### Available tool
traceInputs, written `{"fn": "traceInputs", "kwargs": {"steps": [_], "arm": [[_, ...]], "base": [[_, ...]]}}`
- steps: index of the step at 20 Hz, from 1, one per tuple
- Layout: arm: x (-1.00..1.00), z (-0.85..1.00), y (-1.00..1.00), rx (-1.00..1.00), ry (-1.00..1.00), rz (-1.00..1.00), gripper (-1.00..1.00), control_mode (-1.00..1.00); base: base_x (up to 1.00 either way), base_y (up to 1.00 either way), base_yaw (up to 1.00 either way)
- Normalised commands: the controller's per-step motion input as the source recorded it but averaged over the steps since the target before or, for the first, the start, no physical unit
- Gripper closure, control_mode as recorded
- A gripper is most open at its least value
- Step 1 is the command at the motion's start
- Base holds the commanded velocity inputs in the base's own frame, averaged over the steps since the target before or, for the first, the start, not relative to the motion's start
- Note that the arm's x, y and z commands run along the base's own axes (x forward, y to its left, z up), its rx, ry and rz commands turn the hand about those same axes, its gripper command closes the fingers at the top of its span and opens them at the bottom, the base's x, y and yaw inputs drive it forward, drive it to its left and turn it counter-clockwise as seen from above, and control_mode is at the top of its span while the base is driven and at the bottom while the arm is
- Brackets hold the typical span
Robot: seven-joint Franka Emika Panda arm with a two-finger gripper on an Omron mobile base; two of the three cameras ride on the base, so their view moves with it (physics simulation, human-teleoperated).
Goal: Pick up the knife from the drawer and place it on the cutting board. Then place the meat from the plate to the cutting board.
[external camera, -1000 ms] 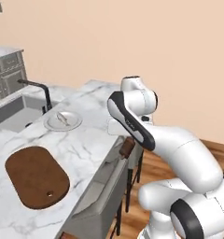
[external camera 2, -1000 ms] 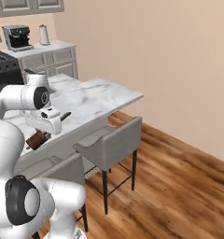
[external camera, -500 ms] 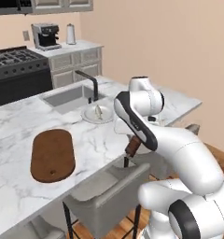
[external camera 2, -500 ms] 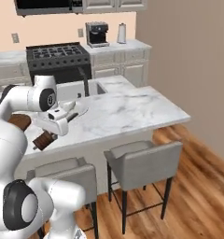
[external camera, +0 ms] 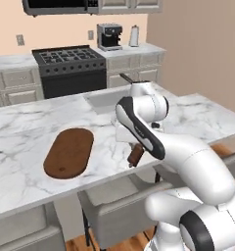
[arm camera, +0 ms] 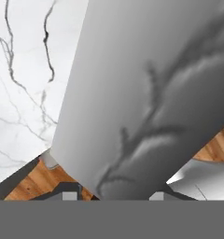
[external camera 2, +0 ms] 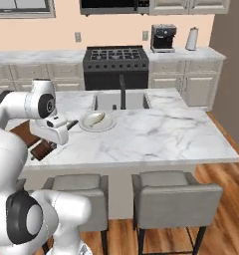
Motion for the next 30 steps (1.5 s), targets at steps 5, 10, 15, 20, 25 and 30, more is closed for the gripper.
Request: {"fn": "traceInputs", "kwargs": {"steps": [5,10,15,20,25,30], "arm": [[0.00,0.00,0.00,0.00,0.00,0.00,1.00,1.00],[0.00,0.00,0.00,0.00,0.00,0.00,1.00,1.00],[0.00,0.00,0.00,0.00,0.00,0.00,1.00,1.00],[0.00,0.00,0.00,0.00,0.00,0.00,1.00,1.00],[0.00,0.00,0.00,0.00,0.00,0.00,1.00,1.00],[0.00,0.00,0.00,0.00,0.00,0.00,1.00,1.00]], "base": [[0.73,0.78,0.58],[0.83,0.60,0.63],[0.91,0.52,0.59],[0.56,0.49,0.75],[0.70,0.17,0.80],[0.00,0.55,0.90]]}}
